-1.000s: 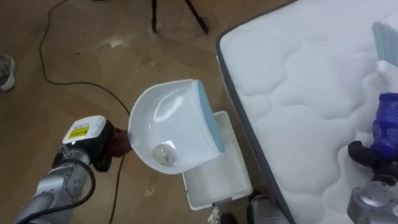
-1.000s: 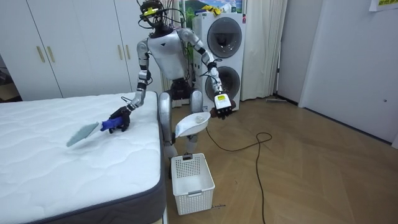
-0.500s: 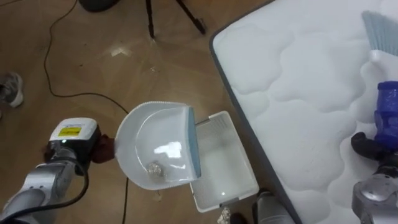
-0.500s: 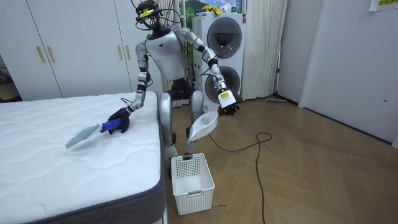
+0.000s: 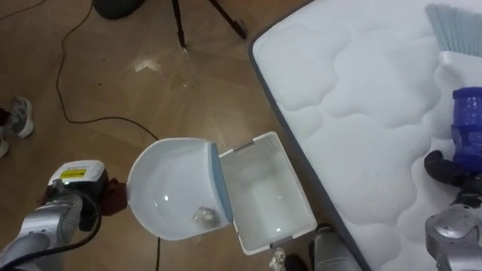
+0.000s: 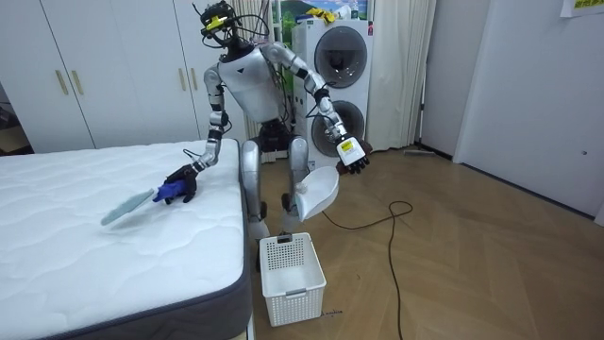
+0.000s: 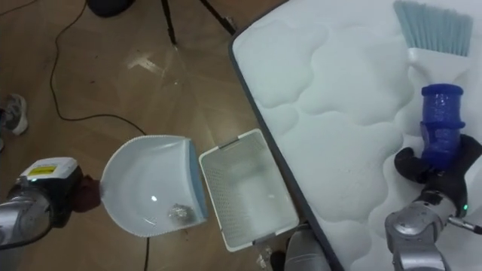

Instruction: Clean bed

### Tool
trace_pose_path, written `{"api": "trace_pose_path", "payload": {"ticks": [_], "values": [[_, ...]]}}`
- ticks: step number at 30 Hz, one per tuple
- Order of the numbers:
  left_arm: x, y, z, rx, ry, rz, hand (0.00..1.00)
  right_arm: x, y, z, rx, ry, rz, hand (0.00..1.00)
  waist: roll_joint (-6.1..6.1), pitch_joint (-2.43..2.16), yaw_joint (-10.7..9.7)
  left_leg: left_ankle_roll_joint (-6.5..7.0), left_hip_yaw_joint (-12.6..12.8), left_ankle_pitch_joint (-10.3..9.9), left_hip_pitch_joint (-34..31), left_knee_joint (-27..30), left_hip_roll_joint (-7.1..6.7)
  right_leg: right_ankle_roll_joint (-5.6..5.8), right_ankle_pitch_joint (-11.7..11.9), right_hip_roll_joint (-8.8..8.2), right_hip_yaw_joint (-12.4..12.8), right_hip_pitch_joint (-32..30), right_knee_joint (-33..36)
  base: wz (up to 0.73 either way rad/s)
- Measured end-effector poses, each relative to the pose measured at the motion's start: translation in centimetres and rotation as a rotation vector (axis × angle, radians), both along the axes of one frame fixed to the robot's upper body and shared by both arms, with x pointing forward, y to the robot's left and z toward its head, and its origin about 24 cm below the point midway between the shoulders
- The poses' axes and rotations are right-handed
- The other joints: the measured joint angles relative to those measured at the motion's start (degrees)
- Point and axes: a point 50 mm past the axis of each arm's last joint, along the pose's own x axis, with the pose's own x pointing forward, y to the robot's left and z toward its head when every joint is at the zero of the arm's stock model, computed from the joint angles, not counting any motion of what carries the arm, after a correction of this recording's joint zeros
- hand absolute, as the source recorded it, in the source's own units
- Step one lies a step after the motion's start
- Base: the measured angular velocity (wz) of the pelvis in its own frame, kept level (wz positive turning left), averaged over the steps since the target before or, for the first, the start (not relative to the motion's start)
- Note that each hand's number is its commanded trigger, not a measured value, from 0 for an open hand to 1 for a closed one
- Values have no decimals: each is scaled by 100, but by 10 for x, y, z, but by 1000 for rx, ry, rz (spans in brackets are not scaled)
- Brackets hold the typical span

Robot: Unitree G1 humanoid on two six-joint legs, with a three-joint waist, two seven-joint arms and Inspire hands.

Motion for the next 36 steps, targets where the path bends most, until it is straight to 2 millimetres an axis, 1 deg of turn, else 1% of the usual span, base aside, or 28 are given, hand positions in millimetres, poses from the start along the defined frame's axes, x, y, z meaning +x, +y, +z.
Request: {"api": "trace_pose_path", "payload": {"ticks": [3, 7, 13, 19, 20, 21, 23, 25, 31, 36], "values": [[-3, 4, -2, 9, 13, 19, 100, -1, 0, 1, -5, -8, -5, 0, -2, 1, 22, 0, 54, 0, -5, -2, -2, 5, -9, -10, 10, -34, 67, -4], [-3, 6, -2, 15, 15, 24, 100, -1, 1, 1, -5, -10, -4, 0, -4, 2, 30, -1, 63, -1, -5, -3, -4, 4, -9, -18, 9, -42, 84, -1], [-2, 6, 0, 19, 10, 22, 100, 0, 2, 1, 1, -11, 3, 0, -3, 2, 28, 0, 82, -4, 21, -7, 7, -26, -14, -25, -15, -5, 73, 0], [12, 5, 12, 27, -38, 9, 100, -1, 2, 0, 10, -12, -9, 0, 43, 11, 24, 0, 93, -3, 145, -73, 17, -28, -10, -8, -12, 103, 17, -2], [15, 5, 14, 28, -46, 7, 100, -1, 2, 0, 14, -15, -15, 0, 73, 24, 19, 0, 92, -3, 191, -89, 17, -26, -12, -4, -13, 142, -4, -4], [16, 5, 16, 29, -51, 6, 100, -2, 1, 0, 9, -17, -18, 0, 112, 18, 14, 0, 96, -3, 227, -102, 17, -22, -15, -1, -12, 171, -21, -5], [19, 7, 20, 37, -62, 6, 100, -2, 1, 0, 7, -23, -21, 0, 128, 16, 13, -1, 113, -2, 240, -113, 16, -21, -27, 2, -1, 174, -22, -3], [22, 9, 24, 46, -77, 5, 100, -3, 1, 0, 6, -22, -21, 0, 128, 16, 7, -2, 120, -1, 242, -116, 16, -22, -36, 3, -2, 174, -22, 0], [23, 7, 26, 27, -92, 6, 100, -4, 0, -1, 8, -19, -27, 0, 123, 20, 1, -2, 128, -2, 298, -129, 10, -10, -68, -6, -1, 222, -23, 0], [30, -3, 36, 12, -144, -43, 100, -4, -1, -1, 7, -20, -26, 0, 114, 27, 7, -3, 126, -2, 301, -131, 10, -5, -70, -10, -8, 227, -23, 0]]}}
